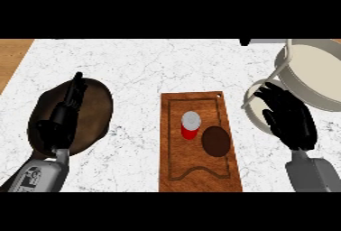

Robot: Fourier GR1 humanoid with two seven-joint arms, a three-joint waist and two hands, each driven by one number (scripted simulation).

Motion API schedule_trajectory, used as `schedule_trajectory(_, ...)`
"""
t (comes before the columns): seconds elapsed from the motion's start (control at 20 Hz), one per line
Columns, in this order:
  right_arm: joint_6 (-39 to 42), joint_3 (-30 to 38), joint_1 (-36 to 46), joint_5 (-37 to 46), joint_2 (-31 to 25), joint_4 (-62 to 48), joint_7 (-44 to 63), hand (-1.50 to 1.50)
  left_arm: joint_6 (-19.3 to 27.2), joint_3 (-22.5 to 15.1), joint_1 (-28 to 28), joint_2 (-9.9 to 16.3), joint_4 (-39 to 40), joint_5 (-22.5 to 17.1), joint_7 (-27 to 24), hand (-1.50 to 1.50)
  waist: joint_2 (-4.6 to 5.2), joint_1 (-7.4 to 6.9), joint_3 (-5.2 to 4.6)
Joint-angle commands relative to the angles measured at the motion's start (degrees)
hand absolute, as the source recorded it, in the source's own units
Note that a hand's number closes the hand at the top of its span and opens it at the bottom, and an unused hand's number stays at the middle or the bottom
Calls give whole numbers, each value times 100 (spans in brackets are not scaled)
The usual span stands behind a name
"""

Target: Pick the cupcake from the cutting board and place it in the tiered basket

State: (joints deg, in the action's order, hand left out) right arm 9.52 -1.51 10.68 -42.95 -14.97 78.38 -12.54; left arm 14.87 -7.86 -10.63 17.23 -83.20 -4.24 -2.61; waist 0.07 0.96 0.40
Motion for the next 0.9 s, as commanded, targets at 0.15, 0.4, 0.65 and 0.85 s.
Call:
schedule_trajectory(0.15,2210,429,-725,-846,-806,375,-53,-150,326,-304,57,-425,-408,224,423,0,-25,-40,-36)
schedule_trajectory(0.4,2617,778,-1164,339,-2005,781,-244,-150,425,-368,218,-546,-334,293,274,0,-44,52,-45)
schedule_trajectory(0.65,2280,888,-758,1891,-3285,1719,174,-150,376,-439,249,-526,-387,308,365,0,-108,51,-72)
schedule_trajectory(0.85,2121,752,-627,2798,-3910,2453,645,-150,440,-358,126,-515,-490,311,471,0,-125,69,-68)
